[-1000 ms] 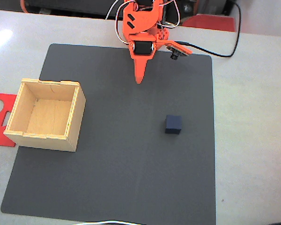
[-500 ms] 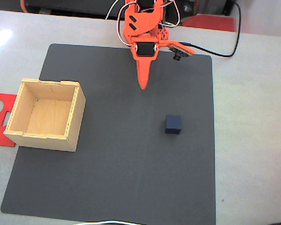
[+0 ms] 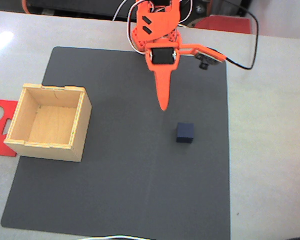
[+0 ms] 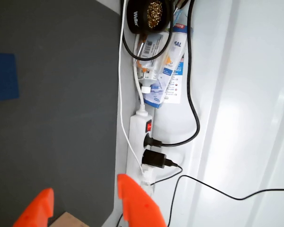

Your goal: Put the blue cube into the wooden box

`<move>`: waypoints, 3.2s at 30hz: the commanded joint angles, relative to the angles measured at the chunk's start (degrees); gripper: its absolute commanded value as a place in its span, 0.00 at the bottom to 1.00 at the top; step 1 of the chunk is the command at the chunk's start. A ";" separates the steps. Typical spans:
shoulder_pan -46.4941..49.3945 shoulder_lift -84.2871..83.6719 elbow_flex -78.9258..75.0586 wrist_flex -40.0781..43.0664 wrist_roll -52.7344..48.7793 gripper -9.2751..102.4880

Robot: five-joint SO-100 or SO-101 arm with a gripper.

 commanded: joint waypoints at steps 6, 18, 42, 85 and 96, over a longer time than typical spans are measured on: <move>-2.37 -12.39 -14.33 7.03 10.28 0.27; 3.25 -25.40 -14.41 6.15 16.26 0.28; -9.76 -40.34 -23.99 11.95 14.85 0.33; 3.08 -47.81 -27.33 9.67 8.35 0.23; -3.69 -48.52 -29.62 11.95 10.46 0.34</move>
